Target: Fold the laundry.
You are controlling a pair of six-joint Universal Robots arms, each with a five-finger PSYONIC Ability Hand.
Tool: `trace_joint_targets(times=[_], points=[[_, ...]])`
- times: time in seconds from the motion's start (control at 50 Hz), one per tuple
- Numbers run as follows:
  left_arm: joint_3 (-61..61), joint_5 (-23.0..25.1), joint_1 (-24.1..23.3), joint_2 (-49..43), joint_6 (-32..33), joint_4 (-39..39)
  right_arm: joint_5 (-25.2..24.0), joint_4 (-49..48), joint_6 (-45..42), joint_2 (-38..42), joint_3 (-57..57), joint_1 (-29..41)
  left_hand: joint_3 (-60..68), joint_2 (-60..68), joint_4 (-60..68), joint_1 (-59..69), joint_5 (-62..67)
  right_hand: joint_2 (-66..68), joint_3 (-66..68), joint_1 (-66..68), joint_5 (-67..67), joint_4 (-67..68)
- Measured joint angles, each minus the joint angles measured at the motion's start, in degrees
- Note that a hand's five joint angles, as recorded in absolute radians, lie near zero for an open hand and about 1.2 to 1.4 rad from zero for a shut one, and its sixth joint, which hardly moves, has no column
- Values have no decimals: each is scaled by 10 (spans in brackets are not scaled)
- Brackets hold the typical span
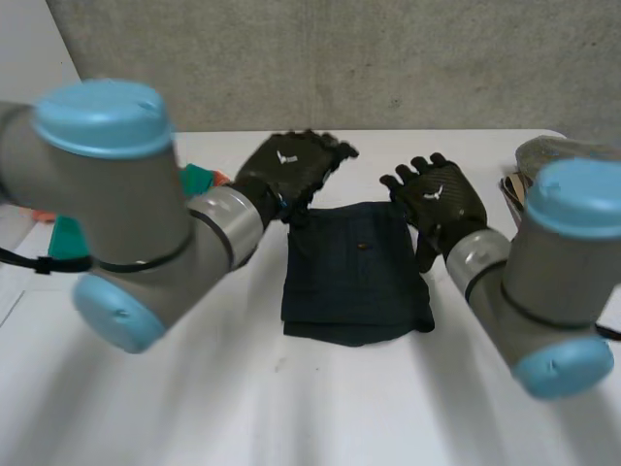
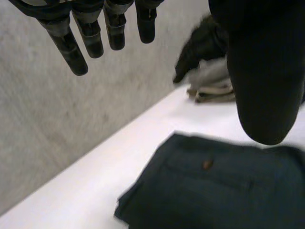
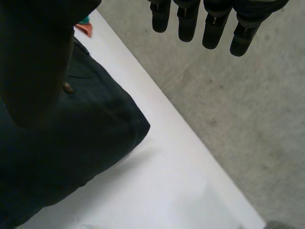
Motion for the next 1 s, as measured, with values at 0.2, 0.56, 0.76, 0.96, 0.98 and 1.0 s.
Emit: trace_joint_targets(times=[0.2,0.56,0.76,0.96,0.98,1.0], points=[[-41,227,57,111,-86,-70,-8,-99,-20,-32,180,57,0,0,0,0,0,0,0,0,0,0],[-121,252,57,149,-95,-25,2,-306,-12,112,168,66,0,0,0,0,0,0,0,0,0,0],[-128,238,57,148,-114,6,1,-325,-25,167,110,61,0,0,0,0,0,76,55,76,49,52],[-122,238,59,149,-124,8,-22,-332,-5,189,37,40,0,0,0,0,0,550,532,478,489,560],[-121,238,59,149,-124,8,-26,-332,1,189,26,37,0,0,0,0,0,550,532,481,494,562],[-119,237,60,150,-124,9,-30,-332,9,188,13,33,0,0,0,0,0,550,532,487,496,562]])
